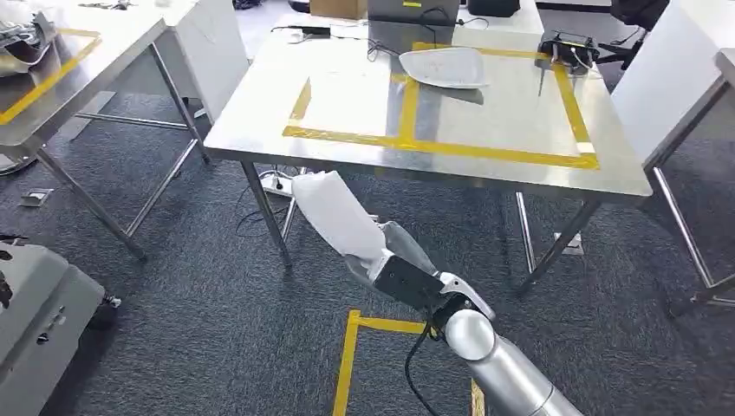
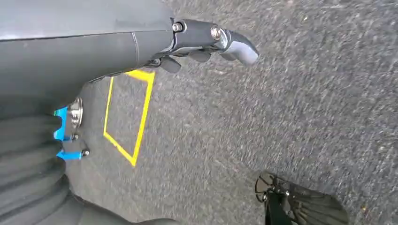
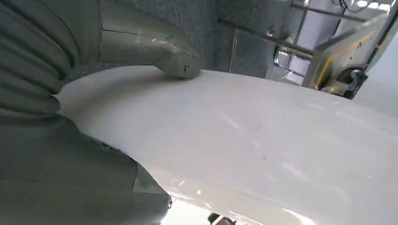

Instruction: Take the parts from the cabinet and place them on the table.

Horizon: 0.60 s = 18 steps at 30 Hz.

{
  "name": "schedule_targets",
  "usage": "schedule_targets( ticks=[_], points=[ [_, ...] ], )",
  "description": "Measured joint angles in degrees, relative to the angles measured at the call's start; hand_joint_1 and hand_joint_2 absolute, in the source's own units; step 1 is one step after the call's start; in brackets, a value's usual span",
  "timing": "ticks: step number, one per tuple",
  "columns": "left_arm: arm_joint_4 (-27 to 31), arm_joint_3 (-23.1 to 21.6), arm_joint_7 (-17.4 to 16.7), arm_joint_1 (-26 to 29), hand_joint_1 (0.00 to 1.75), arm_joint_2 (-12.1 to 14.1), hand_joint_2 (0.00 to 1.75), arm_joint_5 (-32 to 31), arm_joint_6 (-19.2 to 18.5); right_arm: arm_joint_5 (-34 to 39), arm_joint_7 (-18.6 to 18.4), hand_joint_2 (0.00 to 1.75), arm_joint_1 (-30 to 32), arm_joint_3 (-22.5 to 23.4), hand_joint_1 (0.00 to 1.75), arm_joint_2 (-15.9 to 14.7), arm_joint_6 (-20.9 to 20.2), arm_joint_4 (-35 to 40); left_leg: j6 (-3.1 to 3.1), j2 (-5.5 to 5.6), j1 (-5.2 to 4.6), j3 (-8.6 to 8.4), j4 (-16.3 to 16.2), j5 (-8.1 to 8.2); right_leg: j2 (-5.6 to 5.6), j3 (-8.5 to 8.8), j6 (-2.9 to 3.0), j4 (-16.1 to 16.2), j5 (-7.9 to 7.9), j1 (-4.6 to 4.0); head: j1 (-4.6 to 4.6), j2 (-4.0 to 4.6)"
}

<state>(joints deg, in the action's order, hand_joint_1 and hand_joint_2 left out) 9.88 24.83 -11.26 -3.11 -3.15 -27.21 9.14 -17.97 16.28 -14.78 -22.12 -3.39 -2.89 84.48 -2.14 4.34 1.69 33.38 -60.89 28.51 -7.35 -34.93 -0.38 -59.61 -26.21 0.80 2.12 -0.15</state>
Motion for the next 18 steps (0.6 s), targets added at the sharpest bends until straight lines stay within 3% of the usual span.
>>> schedule_targets(
  ticks=[2,3,4,5,6,8,9,10,12,13,14,15,18],
  points=[
    [0.0,0.0,-0.5,0.0,0.0,0.0,1.75,-0.1,0.0,0.0,0.0,1.75,0.0,0.2,1.75,-0.2,0.0,0.3,0.76,-1.08,-0.41,0.07,-0.1,-0.03,-1.1,-0.17,-0.76,0.4,0.43,0.29,-0.04,0.0],
    [0.0,0.0,-0.6,-0.1,0.0,-0.3,1.75,-0.1,0.0,0.0,0.1,1.75,-0.1,0.3,1.75,-0.4,-0.1,0.4,1.35,-1.88,-0.02,0.01,0.3,-0.3,-1.62,-0.4,-1.07,0.5,0.47,0.28,-0.04,0.0],
    [0.1,0.0,-0.5,-0.1,0.0,-0.3,1.75,0.0,0.0,0.1,0.3,1.75,-0.4,0.4,1.75,-0.6,-0.2,0.5,1.77,-2.61,-0.03,-0.02,0.5,-0.42,1.71,-0.59,-1.14,-0.4,0.01,-0.03,-0.02,0.0],
    [0.1,0.1,0.0,-0.1,0.0,-0.3,1.75,0.1,-0.1,0.2,0.4,1.75,-1.1,0.4,1.75,-0.7,-0.4,0.5,2.31,-3.35,-0.14,0.01,0.5,-0.38,4.97,-1.99,-1.34,-3.0,-1.64,-0.33,0.53,0.0],
    [0.1,0.3,0.5,0.0,0.0,-0.3,1.75,0.2,-0.2,0.3,0.6,1.75,-1.8,0.4,1.75,-0.7,-0.6,0.5,2.43,-4.09,-0.33,0.06,0.5,-0.37,6.29,-4.02,-1.54,-7.1,-3.75,-0.28,0.57,0.0],
    [0.1,0.4,0.9,0.0,0.0,-0.2,1.75,0.4,-0.4,0.5,0.8,1.75,-2.7,0.4,1.75,-0.7,-1.0,0.5,2.65,-5.85,-0.59,0.1,0.5,-0.24,7.0,-8.37,-1.66,-16.0,-7.28,-0.18,0.57,0.0],
    [0.1,0.4,1.2,-0.2,0.0,-0.1,1.75,0.4,-0.5,0.6,0.8,1.75,-2.9,0.4,1.75,-0.7,-1.1,0.5,2.71,-6.66,-0.63,0.08,0.5,-0.2,7.03,-9.36,-1.62,-18.0,-7.33,-0.18,0.57,0.0],
    [0.2,0.4,1.4,-0.4,0.0,-0.1,1.75,0.4,-0.5,0.7,1.0,1.75,-3.1,0.4,1.75,-0.8,-1.2,0.5,2.73,-7.28,-0.7,0.04,0.5,-0.18,7.04,-8.84,-1.48,-16.9,-6.02,-0.21,0.59,0.0],
    [0.3,0.7,1.8,-1.3,0.0,-0.1,1.75,0.6,-0.5,0.8,1.3,1.75,-4.3,0.4,1.75,-0.9,-1.7,0.5,2.7,-8.6,-0.89,-0.12,0.5,-0.11,7.85,-4.13,-0.7,-8.0,-1.51,-0.51,0.59,0.0],
    [0.3,0.8,1.9,-1.8,0.0,-0.1,1.75,0.6,-0.3,0.8,1.6,1.75,-5.3,0.4,1.75,-0.9,-1.8,0.5,2.63,-9.31,-0.99,-0.27,0.5,-0.06,9.87,-0.81,0.07,-2.0,0.52,-0.99,0.59,0.0],
    [0.3,0.9,1.9,-2.2,0.0,-0.3,1.75,0.7,-0.3,0.8,1.7,1.75,-6.1,0.4,1.75,-0.9,-1.8,0.5,2.39,-9.83,-1.27,-0.34,0.4,0.07,12.11,0.16,0.78,0.2,-0.11,-1.66,0.51,0.0],
    [0.4,1.0,1.9,-2.6,0.0,-0.2,1.75,0.6,-0.2,0.8,1.8,1.75,-6.6,0.4,1.75,-0.9,-1.9,0.6,2.06,-10.23,-1.24,-0.39,0.5,0.12,11.56,0.1,0.71,0.7,0.28,-1.73,0.37,0.0],
    [0.4,1.1,2.3,-3.7,0.0,-0.4,1.75,0.0,-0.2,0.1,2.1,1.75,-7.3,0.4,1.75,-1.2,-1.6,0.8,1.17,-12.09,-1.26,-1.11,1.2,0.0,9.4,-0.17,1.37,1.2,0.74,-1.86,0.33,0.0]
  ],
)
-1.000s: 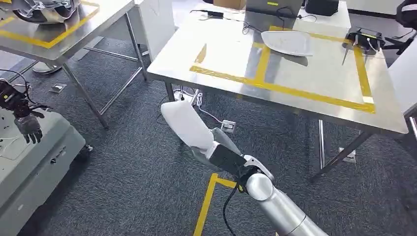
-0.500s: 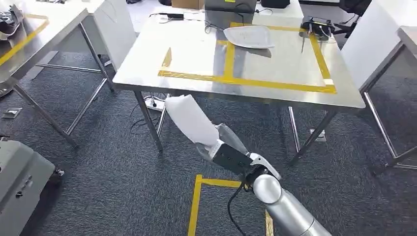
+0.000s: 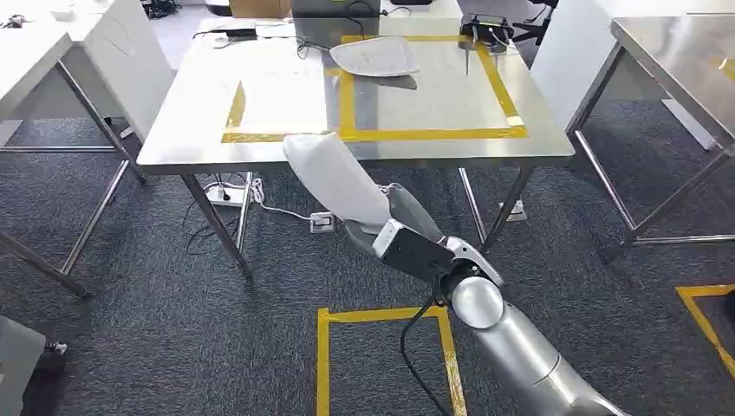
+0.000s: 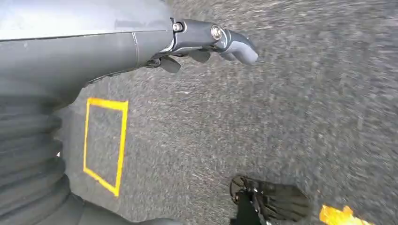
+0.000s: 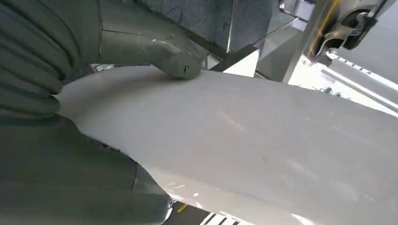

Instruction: Take the parts from the cabinet and place them on the table.

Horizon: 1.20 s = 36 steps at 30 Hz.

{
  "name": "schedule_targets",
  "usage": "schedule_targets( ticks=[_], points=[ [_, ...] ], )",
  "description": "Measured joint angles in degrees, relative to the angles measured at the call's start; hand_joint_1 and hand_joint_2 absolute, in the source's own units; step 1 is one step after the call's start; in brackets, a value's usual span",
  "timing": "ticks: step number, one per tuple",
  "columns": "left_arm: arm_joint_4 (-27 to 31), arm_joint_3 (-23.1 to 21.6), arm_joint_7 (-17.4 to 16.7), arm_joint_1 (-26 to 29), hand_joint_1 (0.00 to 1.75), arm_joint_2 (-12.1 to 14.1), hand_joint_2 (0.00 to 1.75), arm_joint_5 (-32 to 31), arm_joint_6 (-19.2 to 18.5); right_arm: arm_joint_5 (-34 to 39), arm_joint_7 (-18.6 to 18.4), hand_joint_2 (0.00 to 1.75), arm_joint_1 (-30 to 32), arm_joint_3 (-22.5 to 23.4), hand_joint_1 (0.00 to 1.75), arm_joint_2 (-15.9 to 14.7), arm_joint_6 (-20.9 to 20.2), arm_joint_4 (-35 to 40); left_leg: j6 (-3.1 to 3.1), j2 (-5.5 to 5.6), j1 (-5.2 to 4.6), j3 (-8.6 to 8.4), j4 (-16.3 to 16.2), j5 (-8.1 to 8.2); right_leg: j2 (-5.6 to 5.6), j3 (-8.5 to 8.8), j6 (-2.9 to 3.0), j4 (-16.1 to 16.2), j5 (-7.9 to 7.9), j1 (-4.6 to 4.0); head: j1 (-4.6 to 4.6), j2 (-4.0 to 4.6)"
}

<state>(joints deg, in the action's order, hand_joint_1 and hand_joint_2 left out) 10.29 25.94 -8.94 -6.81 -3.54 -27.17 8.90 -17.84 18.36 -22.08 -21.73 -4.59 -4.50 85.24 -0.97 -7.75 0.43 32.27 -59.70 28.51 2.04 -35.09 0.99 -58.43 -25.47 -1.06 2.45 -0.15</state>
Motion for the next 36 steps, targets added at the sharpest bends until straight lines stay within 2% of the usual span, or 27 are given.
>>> schedule_targets(
  ticks=[1,2,3,4,5,6,7,10,11,12,13,14,15,16,19,20,22,24,25,26,27,29,31,32,34,35,36],
  points=[
    [0.1,0.0,-0.1,-0.3,0.0,0.0,1.75,-0.3,0.0,-0.2,0.0,1.75,0.1,0.0,1.75,0.0,0.0,0.4,-0.45,1.86,0.24,0.3,-0.4,0.42,-0.5,0.65,0.24,0.8,0.65,0.91,-0.02,0.0],
    [0.1,0.0,-0.1,-0.4,0.0,0.0,1.75,-0.5,0.0,-0.2,0.1,1.75,-0.4,0.0,1.75,-0.1,0.1,0.6,-0.62,4.92,0.3,0.82,-1.9,1.64,-1.09,0.72,0.56,1.0,0.78,1.09,0.02,0.0],
    [0.1,0.0,-0.2,-0.5,0.0,-0.2,1.75,-0.5,-0.1,-0.2,0.1,1.75,-0.8,0.0,1.75,-0.1,0.2,0.6,-0.76,6.59,0.32,2.34,-5.3,3.67,-1.43,0.67,0.73,1.0,0.87,1.21,-0.15,0.0],
    [0.0,0.0,-0.4,-0.4,0.0,-0.3,1.75,-0.6,-0.1,-0.2,0.1,1.75,-0.9,0.0,1.75,0.1,0.5,0.6,-0.97,7.31,0.35,4.51,-10.0,5.81,-1.96,0.67,0.83,1.0,0.8,1.25,-0.24,0.0],
    [-0.1,0.0,-0.8,-0.2,0.0,-0.3,1.75,-0.7,-0.1,-0.3,0.1,1.75,-0.8,0.0,1.75,0.2,0.9,0.6,-1.14,7.48,0.35,6.61,-14.3,7.33,-2.58,0.67,0.87,0.9,0.76,1.24,-0.24,0.0],
    [-0.1,0.0,-1.2,0.0,0.0,-0.3,1.75,-0.7,0.1,-1.1,0.0,1.75,-0.8,0.0,1.75,0.2,1.3,0.6,-1.28,7.49,0.35,8.14,-17.1,7.69,-3.18,0.66,0.87,0.8,0.71,1.25,-0.24,0.0],
    [-0.2,0.0,-1.3,0.4,0.0,-0.3,1.75,-0.7,0.3,-1.9,-0.2,1.75,-0.8,0.0,1.75,0.2,1.9,0.6,-1.32,7.49,0.38,8.32,-16.8,6.55,-3.73,0.7,0.76,0.7,0.6,1.34,-0.24,0.0],
    [-0.2,0.2,-1.2,1.0,0.0,-0.2,1.75,-0.5,0.6,-2.6,-0.4,1.75,-0.8,0.0,1.75,0.2,2.7,1.0,-1.68,7.6,0.84,3.03,-3.7,-1.33,-4.77,0.73,-0.16,-0.4,-0.18,1.85,-0.24,0.0],
    [-0.3,0.2,-1.2,1.1,0.0,-0.4,1.75,-0.5,0.6,-2.6,-0.3,1.75,-0.8,0.0,1.75,0.2,2.8,1.1,-1.96,8.35,0.86,2.04,-1.8,-0.46,-4.92,0.49,-0.64,-0.8,-0.54,1.73,-0.28,0.0],
    [-0.4,0.2,-1.2,1.0,0.0,-0.5,1.75,-0.5,0.6,-2.7,-0.5,1.75,-0.9,0.0,1.75,0.2,2.9,1.2,-1.19,8.73,0.79,1.75,-1.0,-0.48,-5.07,-0.05,-0.98,-1.6,-0.76,1.48,-0.59,0.0],
    [-0.4,0.3,-1.2,1.1,0.0,-0.6,1.75,-0.5,0.6,-2.8,-0.4,1.75,-0.8,0.0,1.75,0.2,2.9,1.4,-0.89,8.51,0.97,1.96,-1.0,-0.75,-5.01,-0.2,-0.66,-1.6,-0.83,1.25,-0.41,0.0],
    [-0.4,0.3,-1.2,1.2,0.0,-0.7,1.75,-0.5,0.6,-2.8,-0.4,1.75,-0.8,0.0,1.75,0.2,3.0,1.4,-0.78,8.55,0.94,2.05,-1.0,-0.83,-5.03,-0.28,0.39,-1.4,-0.27,1.19,-0.39,0.0],
    [-0.4,0.3,-1.3,1.3,0.0,-0.7,1.75,-0.5,0.6,-2.8,-0.4,1.75,-0.8,0.0,1.75,0.2,3.0,1.4,-0.67,8.6,0.89,2.09,-1.0,-0.93,-5.03,-0.2,0.96,-1.2,-0.17,1.06,-0.39,0.0],
    [-0.4,0.3,-1.4,1.4,0.0,-0.7,1.75,-0.5,0.7,-2.8,-0.3,1.75,-0.8,0.0,1.75,0.2,3.1,1.5,-0.43,8.68,0.54,2.14,-1.3,-0.8,-5.0,0.01,0.9,-0.7,0.0,1.05,-0.33,0.0],
    [-0.4,0.5,-1.8,1.6,0.0,-0.6,1.75,-0.5,0.9,-2.4,0.9,1.75,-0.8,0.3,1.75,0.2,4.0,1.6,1.04,8.6,0.66,2.02,-1.0,-0.34,-5.0,0.31,-1.47,0.0,-0.66,1.41,-0.35,0.0],
    [-0.4,0.5,-1.9,1.7,0.0,-0.6,1.75,-0.5,1.1,-1.9,1.5,1.75,-0.7,0.7,1.75,0.2,4.0,1.6,1.48,8.26,0.88,1.65,-0.7,-0.33,-4.44,0.28,-1.8,-0.7,-0.96,1.49,-0.33,0.0],
    [-0.4,0.7,-1.9,2.0,0.0,-0.5,1.75,-0.3,1.3,-1.5,2.1,1.75,-1.0,1.1,1.75,0.2,4.2,1.5,1.98,7.85,0.85,1.22,-0.7,-0.02,-2.83,-3.09,-2.04,-7.3,-3.88,1.55,-0.13,0.0],
    [-0.4,0.7,-1.9,2.5,0.0,-0.4,1.75,-0.3,1.3,-1.3,2.2,1.75,-0.7,1.1,1.75,0.2,4.1,1.3,2.0,7.43,0.7,1.03,-0.8,0.34,-2.39,-8.96,-2.11,-17.4,-7.31,1.65,-0.13,0.0],
    [-0.4,0.7,-1.9,2.6,0.0,-0.3,1.75,-0.3,1.3,-1.2,2.2,1.75,-0.5,1.1,1.75,0.2,4.1,1.2,1.93,7.33,0.68,0.86,-0.8,0.5,-2.36,-10.34,-2.06,-19.3,-7.19,1.67,-0.13,0.0],
    [-0.4,0.7,-1.9,2.7,0.0,-0.2,1.75,-0.3,1.3,-1.2,2.2,1.75,-0.4,1.1,1.75,0.1,4.1,1.0,1.79,7.29,0.68,0.53,-0.8,0.74,-2.35,-10.33,-1.88,-18.2,-5.63,1.67,-0.13,0.0],
    [-0.4,0.7,-1.9,2.8,0.0,-0.2,1.75,-0.3,1.3,-1.2,2.2,1.75,-0.4,1.1,1.75,0.1,4.1,1.0,1.69,7.28,0.68,0.09,-0.8,1.03,-2.34,-8.92,-1.64,-14.9,-3.11,1.64,-0.13,0.0],
    [-0.4,0.7,-1.9,2.8,0.0,-0.2,1.75,-0.2,1.3,-1.2,2.3,1.75,-0.5,1.1,1.75,0.1,4.1,1.0,1.31,7.26,0.68,-1.13,-0.8,1.82,-2.03,-3.56,-0.81,-3.5,2.87,1.51,-0.13,0.0],
    [-0.5,0.7,-1.8,2.7,0.0,-0.2,1.75,-0.3,1.3,-1.2,2.3,1.75,-0.6,1.1,1.75,0.1,4.2,0.9,0.43,7.18,0.46,-1.45,-0.6,2.48,-1.58,-1.98,-0.65,-0.8,1.16,0.87,-0.2,0.0],
    [-0.4,0.7,-1.7,2.6,0.0,0.0,1.75,-0.5,1.3,-1.2,2.3,1.75,-0.5,1.1,1.75,0.1,4.3,0.9,0.18,7.13,0.6,-1.23,-0.2,2.62,-1.63,-2.0,-0.78,-0.9,0.93,0.76,-0.22,0.0],
    [-0.3,0.7,-1.7,2.5,0.0,0.0,1.75,-0.8,1.2,-1.2,2.2,1.75,-0.4,1.4,1.75,-0.2,4.6,0.9,-0.67,6.85,0.59,-2.58,0.7,3.14,-2.12,-1.56,-0.41,-0.6,0.17,0.63,-0.2,0.0],
    [-0.1,0.7,-1.6,2.5,0.0,0.0,1.75,-1.0,1.1,-1.3,2.0,1.75,-0.1,1.6,1.75,-0.2,4.8,1.2,-1.01,7.03,0.71,-2.78,0.7,3.19,-2.22,-0.23,-0.21,0.3,0.28,1.47,-0.2,0.0],
    [-0.1,0.7,-1.3,2.4,0.0,0.0,1.75,-1.2,0.9,-1.2,2.2,1.75,0.0,1.6,1.75,-0.2,5.0,1.3,-1.15,7.19,0.66,-2.36,-1.1,3.25,-2.31,0.77,0.17,0.8,-0.23,1.4,-0.39,0.0]
  ],
)
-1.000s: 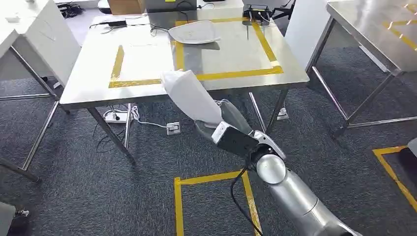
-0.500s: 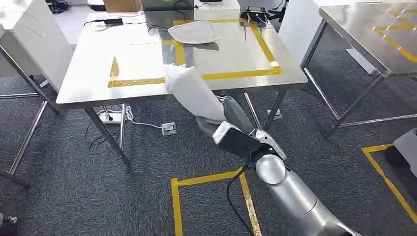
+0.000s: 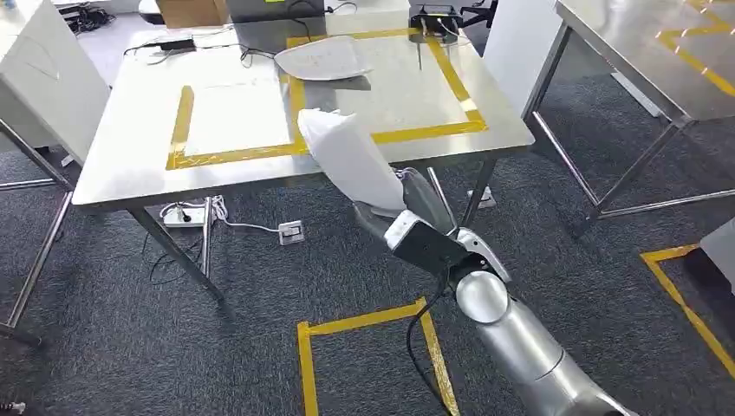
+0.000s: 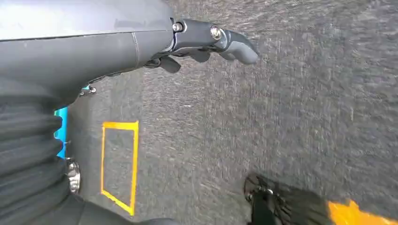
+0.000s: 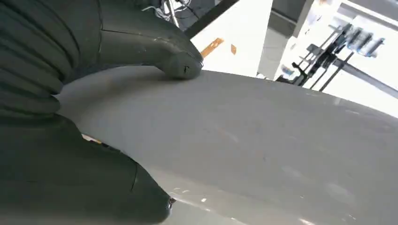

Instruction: Take the parts from the cabinet and place them on the table.

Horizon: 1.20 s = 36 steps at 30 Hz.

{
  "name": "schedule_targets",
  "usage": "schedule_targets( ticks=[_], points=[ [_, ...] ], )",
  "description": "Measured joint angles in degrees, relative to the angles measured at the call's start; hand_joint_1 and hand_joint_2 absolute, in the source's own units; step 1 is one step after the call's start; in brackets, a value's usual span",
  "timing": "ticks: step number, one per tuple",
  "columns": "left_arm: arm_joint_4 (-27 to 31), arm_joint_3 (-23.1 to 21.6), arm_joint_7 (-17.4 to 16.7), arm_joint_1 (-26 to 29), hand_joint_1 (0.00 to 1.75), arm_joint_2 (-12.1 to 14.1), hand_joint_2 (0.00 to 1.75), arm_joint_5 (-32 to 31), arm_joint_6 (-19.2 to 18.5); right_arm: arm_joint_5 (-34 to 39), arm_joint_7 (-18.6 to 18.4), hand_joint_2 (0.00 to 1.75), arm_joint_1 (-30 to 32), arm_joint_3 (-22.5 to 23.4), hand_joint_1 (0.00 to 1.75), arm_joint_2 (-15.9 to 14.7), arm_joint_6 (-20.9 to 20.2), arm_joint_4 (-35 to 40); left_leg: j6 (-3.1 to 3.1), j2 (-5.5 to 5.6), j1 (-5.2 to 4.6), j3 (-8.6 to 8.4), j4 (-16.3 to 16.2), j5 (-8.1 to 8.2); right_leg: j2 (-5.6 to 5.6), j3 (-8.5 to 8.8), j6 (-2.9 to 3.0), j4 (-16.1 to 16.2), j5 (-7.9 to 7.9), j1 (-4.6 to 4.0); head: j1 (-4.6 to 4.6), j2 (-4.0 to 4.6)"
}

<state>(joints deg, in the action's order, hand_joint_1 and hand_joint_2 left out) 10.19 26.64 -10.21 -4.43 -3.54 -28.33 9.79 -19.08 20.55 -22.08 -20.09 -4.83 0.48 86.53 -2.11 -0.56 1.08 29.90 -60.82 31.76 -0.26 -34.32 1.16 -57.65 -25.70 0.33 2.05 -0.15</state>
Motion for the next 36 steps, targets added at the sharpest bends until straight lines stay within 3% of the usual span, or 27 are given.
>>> schedule_targets(
  ticks=[3,4,5,8,9,10,11,12,14,16,17,18,20,21,22,23,24,25,26,27,28,29,31,32,33,35,36],
  points=[
    [0.0,0.0,0.2,-0.3,0.0,0.1,1.75,-0.2,-0.3,-0.1,-0.4,1.75,0.7,0.0,1.75,0.0,0.1,0.0,-0.36,0.28,-0.01,8.78,-13.1,3.36,-0.02,2.41,0.72,0.2,-2.05,-0.16,-0.11,0.0],
    [0.0,0.0,0.2,-0.2,0.0,0.1,1.75,-0.4,-0.3,-0.1,-0.4,1.75,1.1,0.0,1.75,0.0,0.1,0.0,-0.37,0.29,-0.01,11.68,-16.2,3.09,-0.14,3.43,0.79,0.2,-2.95,-0.17,-0.11,0.0],
    [-0.1,0.0,0.2,0.0,0.0,0.2,1.75,-0.5,-0.4,-0.2,-0.5,1.75,1.5,0.0,1.75,0.0,0.2,0.0,-0.4,0.29,-0.01,13.35,-16.3,0.96,-0.39,4.68,0.79,0.2,-3.88,-0.16,-0.09,0.0],
    [-0.1,0.0,0.2,0.2,0.0,0.2,1.75,-0.7,-0.5,-0.6,-1.0,1.75,1.9,0.0,1.75,0.0,0.4,0.1,-0.25,0.29,0.0,11.49,-4.0,-11.26,-0.84,8.95,0.32,0.3,-7.01,0.01,-0.11,0.0],
    [-0.3,0.0,0.2,0.5,0.0,0.2,1.75,-0.9,-0.5,-0.7,-1.3,1.75,2.1,0.0,1.75,0.0,0.4,0.2,-0.04,0.52,-0.08,10.89,-1.9,-12.18,-0.89,9.71,0.01,0.6,-8.11,0.1,-0.07,0.0],
    [-0.6,0.0,0.2,0.5,0.0,0.2,1.75,-0.9,-0.5,-0.7,-1.4,1.75,2.1,0.0,1.75,0.0,0.5,0.3,0.01,0.54,-0.43,9.85,-1.6,-10.93,-1.26,9.91,-0.53,0.6,-8.78,-0.2,-0.35,0.0],
    [-0.5,0.0,0.3,0.2,0.0,0.2,1.75,-1.0,-0.5,-0.8,-1.5,1.75,2.2,0.0,1.75,0.0,0.6,0.5,0.86,0.5,-0.4,8.48,0.4,-8.16,-1.29,10.1,-0.93,0.8,-9.05,-0.17,-0.53,0.0],
    [-0.5,0.0,0.1,0.1,0.0,0.3,1.75,-1.0,-0.5,-0.8,-1.5,1.75,2.2,0.1,1.75,0.0,0.6,0.8,1.23,0.51,-0.5,8.39,0.4,-7.74,-1.35,11.19,-1.19,1.4,-9.06,-0.12,-0.42,0.0],
    [-0.4,0.0,0.2,0.0,0.0,0.2,1.75,-1.0,-0.5,-0.8,-1.3,1.75,2.0,0.2,1.75,0.0,0.8,1.4,2.13,0.57,-0.06,6.79,1.0,-6.54,-1.38,8.74,-1.57,-3.9,-5.89,-0.25,-0.63,0.0],
    [-0.4,0.0,0.2,0.2,0.0,0.3,1.75,-1.0,-0.5,-0.8,-1.4,1.75,2.1,0.2,1.75,0.0,0.8,1.4,2.56,0.62,0.15,4.38,2.3,-5.1,-0.43,2.11,-2.38,-13.3,-2.22,-0.14,-0.37,0.0],
    [-0.5,0.0,0.2,0.4,0.0,0.3,1.75,-1.0,-0.5,-0.8,-1.4,1.75,2.3,0.2,1.75,0.0,0.8,1.3,2.58,0.7,0.2,2.86,2.8,-4.16,-0.24,-1.22,-2.71,-16.5,-3.45,0.05,-0.28,0.0],
    [-0.5,0.0,0.3,0.5,0.0,0.3,1.75,-1.0,-0.5,-0.8,-1.4,1.75,2.4,0.2,1.75,0.0,0.8,1.2,2.57,0.76,0.25,1.34,3.3,-3.3,-0.17,-3.77,-2.91,-17.9,-6.34,0.19,-0.28,0.0],
    [-0.5,0.0,0.3,0.8,0.0,0.3,1.75,-1.0,-0.7,-0.9,-2.1,1.75,2.3,0.2,1.75,0.0,0.4,1.1,2.49,1.08,0.42,-1.7,3.9,-1.51,-0.01,-7.15,-3.06,-17.3,-11.93,0.27,-0.26,0.0],
    [-0.5,0.0,0.3,0.8,0.0,0.2,1.75,-1.2,-0.8,-1.3,-3.3,1.75,1.9,0.2,1.75,-0.1,-0.1,0.7,2.34,1.34,0.51,-4.01,4.4,-0.1,0.02,-8.41,-2.95,-14.6,-13.34,0.27,-0.2,0.0],
    [-0.5,0.0,0.3,0.8,0.0,0.2,1.75,-1.3,-0.8,-1.5,-3.8,1.75,1.5,0.2,1.75,-0.1,-0.3,0.4,2.2,1.44,0.53,-5.33,4.6,0.69,0.03,-8.82,-2.8,-12.3,-12.57,0.25,-0.15,0.0],
    [-0.5,0.0,0.2,0.8,0.0,0.0,1.75,-1.4,-0.8,-1.7,-4.4,1.75,0.9,0.2,1.75,-0.2,-0.4,-0.3,2.05,1.48,0.53,-7.01,4.9,1.86,0.07,-9.15,-2.49,-8.5,-8.91,0.22,-0.15,0.0],
    [-0.6,0.0,0.2,1.0,0.0,-0.1,1.75,-1.6,-0.8,-1.7,-4.8,1.75,0.2,0.2,1.75,-0.2,-0.6,-1.3,1.7,1.34,0.56,-7.45,5.4,3.24,0.35,-9.31,-1.89,-3.3,0.86,0.08,-0.17,0.0],
    [-0.8,0.0,0.1,0.7,0.0,-0.2,1.75,-1.7,-0.9,-1.9,-5.0,1.75,-0.7,0.3,1.75,-0.4,-0.9,-3.1,1.39,1.35,0.28,-9.75,4.8,4.52,0.58,-10.02,-1.56,1.2,9.05,-0.41,-0.31,0.0],
    [-0.7,0.0,0.1,0.6,0.0,-0.2,1.75,-1.8,-0.9,-1.9,-5.7,1.75,-1.6,0.3,1.75,-0.5,-1.3,-4.5,0.87,1.62,0.04,-10.35,5.5,5.62,0.36,-9.27,-1.33,-0.1,9.55,-0.47,-0.26,0.0],
    [-0.7,0.0,-0.1,0.5,0.0,-0.2,1.75,-1.9,-1.0,-2.0,-6.0,1.75,-2.8,0.3,1.75,-0.5,-1.4,-5.9,0.64,1.54,0.09,-11.85,6.7,6.44,0.16,-8.75,-1.03,-0.8,8.12,-0.57,-0.46,0.0],
    [-0.5,0.0,-0.1,0.3,0.0,-0.1,1.75,-2.0,-1.1,-2.0,-6.2,1.75,-4.6,0.3,1.75,-0.7,-1.4,-7.5,0.1,1.5,0.07,-12.57,6.1,5.5,0.15,-8.33,-0.57,-0.8,7.26,-0.29,-0.33,0.0],
    [-0.4,0.0,-0.3,-0.2,0.0,0.0,1.75,-2.2,-1.4,-2.0,-6.3,1.75,-7.4,0.3,1.75,-0.8,-1.5,-9.0,-0.41,1.53,0.04,-11.01,2.9,3.32,-0.09,-7.41,-0.11,-0.9,6.67,-0.29,-0.46,0.0],
    [-0.3,0.0,-1.0,-1.2,0.0,-0.1,1.75,-2.8,-2.2,-2.2,-6.8,1.75,-12.9,0.3,1.75,-0.7,-2.0,-15.3,-0.7,1.26,0.08,-3.93,-8.7,-0.81,-0.24,-5.43,0.68,-0.1,5.41,-0.01,-0.83,-0.02],
    [-0.3,0.0,-1.3,-1.4,0.0,-0.1,1.75,-3.2,-2.6,-2.5,-7.1,1.75,-15.1,0.3,1.75,-0.6,-2.1,-18.4,-0.75,1.25,0.09,-0.74,-12.5,0.13,-0.23,-4.22,1.19,0.3,4.61,-0.04,-0.85,0.0],
    [-0.3,0.0,-1.8,-1.5,0.0,-0.1,1.75,-3.8,-2.9,-2.9,-7.3,1.75,-17.1,0.3,1.75,-0.5,-2.1,-22.4,-0.61,1.23,-0.03,2.18,-14.5,3.02,-0.23,-2.83,1.39,0.7,3.68,-0.06,-0.94,0.0],
    [-0.3,-0.1,-2.4,-1.4,0.0,0.0,1.75,-4.5,-3.3,-3.5,-7.2,1.75,-20.8,0.3,1.75,-0.3,-1.8,-29.1,-0.49,1.22,-0.17,6.27,-14.2,10.53,-0.48,-0.01,1.4,1.2,1.88,-0.06,-1.05,0.0],
    [-0.4,-0.1,-2.7,-1.3,0.0,0.0,1.75,-4.7,-3.4,-3.7,-7.1,1.75,-22.4,0.3,1.75,-0.2,-1.7,-31.6,-0.37,1.21,-0.16,7.73,-12.9,12.82,-0.65,1.16,1.31,1.2,1.01,-0.05,-1.07,0.0]
  ],
)
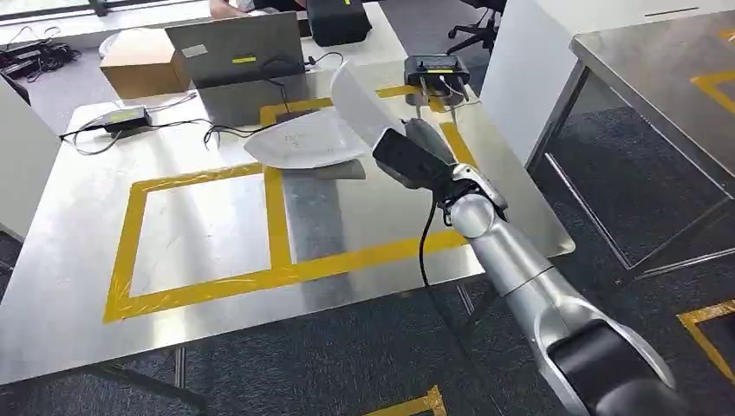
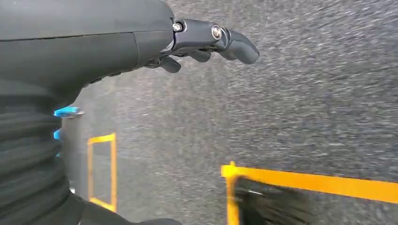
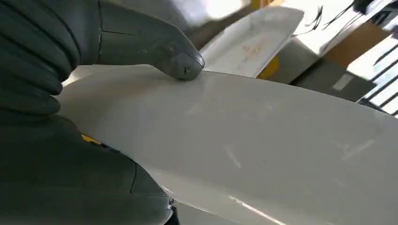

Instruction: Take the parts from the cabinet and place them on the table.

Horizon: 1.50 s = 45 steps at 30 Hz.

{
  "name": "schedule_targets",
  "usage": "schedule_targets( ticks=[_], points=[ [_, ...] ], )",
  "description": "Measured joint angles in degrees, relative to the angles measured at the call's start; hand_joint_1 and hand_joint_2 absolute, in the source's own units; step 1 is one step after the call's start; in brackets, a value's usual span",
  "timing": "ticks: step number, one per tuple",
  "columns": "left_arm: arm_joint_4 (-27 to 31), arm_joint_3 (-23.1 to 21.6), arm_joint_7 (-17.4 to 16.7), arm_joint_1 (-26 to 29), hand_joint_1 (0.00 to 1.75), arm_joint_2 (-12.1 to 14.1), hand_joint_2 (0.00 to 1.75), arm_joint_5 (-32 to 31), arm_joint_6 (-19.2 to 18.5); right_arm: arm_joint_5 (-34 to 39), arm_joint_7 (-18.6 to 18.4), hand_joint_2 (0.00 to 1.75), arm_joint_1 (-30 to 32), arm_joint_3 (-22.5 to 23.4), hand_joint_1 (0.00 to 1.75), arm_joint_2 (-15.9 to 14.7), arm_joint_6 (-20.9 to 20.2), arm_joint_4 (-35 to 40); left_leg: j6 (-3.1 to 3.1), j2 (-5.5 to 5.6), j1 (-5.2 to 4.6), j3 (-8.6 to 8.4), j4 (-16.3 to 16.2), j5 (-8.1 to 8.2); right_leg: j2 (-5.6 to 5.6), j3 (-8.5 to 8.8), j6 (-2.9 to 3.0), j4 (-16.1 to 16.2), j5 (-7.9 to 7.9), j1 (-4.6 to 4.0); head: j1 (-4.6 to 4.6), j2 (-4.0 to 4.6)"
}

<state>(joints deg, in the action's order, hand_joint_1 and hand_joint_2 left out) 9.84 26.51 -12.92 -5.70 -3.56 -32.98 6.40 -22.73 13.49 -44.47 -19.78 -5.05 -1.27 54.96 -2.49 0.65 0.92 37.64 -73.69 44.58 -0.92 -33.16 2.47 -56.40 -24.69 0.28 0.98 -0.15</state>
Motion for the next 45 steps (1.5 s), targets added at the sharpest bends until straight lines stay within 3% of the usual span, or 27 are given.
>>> schedule_targets(
  ticks=[1,2,4,5,9,11,12,14,15,16,18,19,20,23,25,28,29,30,31,33,34,39,40,41,43,44,45],
  points=[
    [0.0,0.0,-0.1,0.1,0.0,0.0,1.75,-0.1,-0.2,-0.1,0.1,1.75,-1.5,0.0,1.75,0.1,0.1,-2.4,0.01,-0.06,0.02,1.02,2.5,0.1,-0.12,1.23,-0.15,0.0,-0.97,0.01,-0.04,0.0],
    [-0.1,0.0,0.0,0.2,0.0,0.0,1.75,-0.2,-0.6,-0.4,-0.2,1.75,-2.6,0.0,1.75,0.4,0.3,-4.4,0.15,-0.14,0.02,1.68,5.6,-3.28,-0.12,2.35,-0.36,0.0,-1.91,0.0,-0.07,0.0],
    [-0.3,-0.1,0.4,0.4,0.0,0.0,1.75,-0.9,-1.2,-1.8,-2.8,1.75,-4.9,0.0,1.75,1.0,0.5,-9.5,0.74,-0.32,-0.05,2.69,13.8,-20.45,-0.17,3.69,-0.88,-0.4,-3.88,-0.27,-0.11,0.0],
    [-0.4,-0.1,0.5,0.2,0.0,0.0,1.75,-1.2,-1.2,-2.7,-4.4,0.0,-6.5,0.0,0.0,1.5,0.5,-13.3,1.1,-0.41,-0.19,3.23,15.4,-24.21,-0.4,3.95,-1.07,-1.5,-5.09,-0.53,-0.24,0.0],
    [-0.3,-0.1,-0.4,-0.4,0.0,-0.2,1.75,-1.6,-0.6,-4.3,-5.7,0.0,-12.1,-0.1,0.0,2.5,0.3,-21.0,2.55,-0.35,0.04,2.77,14.1,-23.39,-0.14,3.87,-2.53,-2.4,-7.61,-0.29,-0.04,0.0],
    [-0.2,-0.1,-0.6,-0.8,0.0,-0.1,1.75,-1.5,-0.6,-4.5,-5.2,0.0,-13.6,-0.1,0.0,3.1,0.5,-24.4,3.24,-0.34,0.14,1.93,14.1,-22.54,0.55,0.91,-3.29,-8.5,-10.17,-0.27,-0.02,0.0],
    [-0.2,-0.1,-0.7,-1.0,0.0,-0.1,0.0,-1.5,-0.6,-4.5,-5.2,0.0,-13.8,-0.1,0.0,3.4,0.5,-25.3,3.35,-0.33,0.14,1.62,14.1,-22.14,0.58,-1.91,-3.53,-13.1,-11.77,-0.09,-0.02,0.0],
    [-0.2,-0.1,-0.7,-1.1,0.0,-0.1,0.0,-1.0,-0.7,-4.6,-5.2,0.0,-13.8,-0.1,0.0,3.6,0.5,-27.4,3.39,-0.2,0.13,0.92,14.1,-21.33,0.6,-7.73,-3.75,-20.9,-13.51,0.13,0.0,0.0],
    [-0.2,-0.1,-0.7,-1.0,0.0,-0.1,0.0,-0.6,-1.0,-4.7,-5.1,0.0,-13.7,-0.1,0.0,3.6,0.5,-28.2,3.33,-0.11,0.13,0.51,14.1,-20.97,0.6,-8.94,-3.72,-21.3,-12.41,0.16,-0.02,0.0],
    [-0.2,-0.1,-0.8,-0.9,0.0,-0.1,0.0,-0.3,-1.2,-4.7,-4.8,0.0,-13.7,-0.1,0.0,3.7,0.5,-28.6,3.2,0.01,0.13,-0.03,14.0,-20.54,0.6,-8.97,-3.57,-19.0,-9.55,0.18,0.0,0.0],
    [-0.2,-0.1,-0.8,-0.8,0.0,-0.2,0.0,-0.1,-2.5,-5.0,-3.8,0.0,-13.9,-0.1,0.0,3.9,0.6,-29.1,2.88,0.06,0.12,-1.35,14.0,-19.62,0.62,-5.32,-2.93,-8.1,-1.49,0.04,0.0,0.0],
    [-0.2,-0.1,-0.6,-0.8,0.0,-0.2,0.0,-0.1,-3.3,-5.1,-3.2,0.0,-14.0,-0.1,0.0,4.1,0.8,-29.6,2.65,0.06,0.14,-1.64,14.1,-19.34,0.8,-3.9,-2.45,-3.5,0.44,-0.12,0.0,0.0],
    [-0.2,-0.1,-0.5,-0.9,0.0,-0.2,0.0,-0.2,-3.5,-5.1,-2.7,0.0,-14.2,-0.1,0.0,4.3,0.8,-29.9,2.17,0.17,-0.25,-1.63,13.8,-19.01,0.73,-2.92,-2.26,-2.4,-0.42,-0.49,-0.07,0.0],
    [-0.2,-0.1,-0.6,-0.8,0.0,-0.2,0.0,-0.9,-3.3,-5.2,-0.7,0.0,-14.1,-0.1,0.0,5.2,1.1,-30.1,1.26,0.14,-0.01,-1.79,14.4,-19.42,0.49,-3.23,-1.76,-2.7,-0.21,-0.62,-0.07,0.0],
    [-0.2,-0.1,-0.8,-0.5,0.0,0.0,0.0,-1.3,-3.5,-5.0,0.9,0.0,-14.2,-0.1,0.0,5.7,1.6,-30.1,0.72,-0.01,-0.15,-1.19,13.4,-17.85,0.61,-2.69,-0.78,-1.5,0.44,0.04,-0.07,0.0],
    [-0.3,-0.1,-0.7,-0.4,0.0,0.1,0.0,-1.3,-3.2,-4.1,2.8,0.0,-14.2,-0.1,0.0,6.6,1.8,-30.0,0.36,-0.16,-0.13,3.51,1.0,-11.03,0.66,-2.81,-0.36,-1.6,0.54,-0.03,-0.2,0.0],
    [-0.3,-0.1,-0.6,-0.4,0.0,0.2,0.0,-1.0,-2.8,-3.6,3.8,0.0,-13.9,-0.1,0.0,6.8,2.2,-29.6,0.25,-0.16,-0.14,4.8,-2.5,-9.82,0.69,-2.86,-0.35,-1.6,0.56,-0.05,-0.2,0.0],
    [-0.3,-0.1,-0.3,-0.2,0.0,0.2,0.0,-0.8,-2.7,-2.9,5.0,0.0,-13.6,-0.1,0.0,6.8,2.8,-28.7,0.19,-0.18,-0.14,4.85,-3.3,-10.07,0.71,-2.94,-0.33,-1.7,0.58,-0.05,-0.2,0.0],
    [-0.3,-0.1,-0.1,0.0,0.0,0.3,0.0,-0.7,-2.6,-2.5,5.5,0.0,-13.4,-0.1,0.0,6.9,2.9,-27.8,0.19,-0.22,-0.13,3.51,-1.2,-11.54,0.69,-3.12,-0.37,-2.0,0.61,-0.02,-0.2,0.0],
    [-0.3,-0.1,0.1,0.1,0.0,0.4,0.0,-0.7,-2.6,-2.1,5.6,0.0,-13.5,-0.1,0.0,7.2,3.0,-26.1,0.28,-0.3,-0.01,-2.0,8.4,-15.77,0.58,-3.54,-0.5,-2.6,0.64,0.12,-0.2,0.0],
    [-0.2,-0.1,0.2,0.1,0.0,0.4,0.0,-0.6,-2.6,-2.0,5.7,0.0,-13.6,-0.1,0.0,7.3,3.0,-25.5,0.38,-0.27,0.06,-4.3,13.0,-16.04,0.59,-3.75,-0.72,-3.1,0.58,0.1,-0.2,0.0],
    [-0.3,0.1,1.3,0.8,0.0,0.2,0.0,-0.1,-2.1,4.7,8.7,0.0,-10.7,-0.1,0.0,6.9,3.1,-16.7,2.37,-0.27,-0.01,-3.91,13.7,-17.28,0.3,-4.51,-2.52,-3.0,1.73,-0.28,-0.15,0.0],
    [-0.3,0.2,1.5,0.9,0.0,0.1,0.0,0.0,-2.0,6.6,8.8,0.0,-9.3,-0.1,0.0,6.6,2.9,-13.7,2.74,-0.48,0.11,-3.7,13.7,-17.66,0.39,-4.82,-2.84,-3.7,0.39,-0.13,-0.18,0.0],
    [-0.3,0.3,1.9,1.1,0.0,0.1,0.0,0.2,-1.7,9.3,9.1,0.0,-7.5,-0.1,0.0,6.2,2.6,-9.1,3.26,-0.52,0.18,-3.21,13.7,-18.06,0.56,-5.7,-3.22,-6.2,-2.39,-0.14,0.11,0.0],
    [-0.3,0.8,2.2,1.4,0.0,-0.1,0.0,0.4,-1.5,15.5,10.6,0.0,-3.2,0.0,0.0,5.1,1.6,-0.2,3.47,-0.55,0.15,-2.13,13.7,-18.82,0.61,-8.54,-3.78,-15.1,-8.35,0.12,0.11,0.0],
    [-0.3,1.0,2.2,1.6,0.0,-0.2,0.0,0.4,-1.5,19.0,11.6,0.0,-0.3,0.2,0.0,4.4,0.4,3.9,3.49,-0.52,0.14,-1.61,13.7,-19.18,0.61,-9.49,-3.9,-19.1,-10.27,0.11,0.13,0.0],
    [-0.3,1.2,2.0,1.8,0.0,-0.2,0.0,0.4,-1.5,22.4,12.9,0.0,2.7,0.6,0.0,3.7,-0.8,8.1,3.48,-0.46,0.14,-1.14,13.7,-19.52,0.61,-9.44,-3.89,-20.8,-10.56,0.12,0.13,0.0]
  ],
)
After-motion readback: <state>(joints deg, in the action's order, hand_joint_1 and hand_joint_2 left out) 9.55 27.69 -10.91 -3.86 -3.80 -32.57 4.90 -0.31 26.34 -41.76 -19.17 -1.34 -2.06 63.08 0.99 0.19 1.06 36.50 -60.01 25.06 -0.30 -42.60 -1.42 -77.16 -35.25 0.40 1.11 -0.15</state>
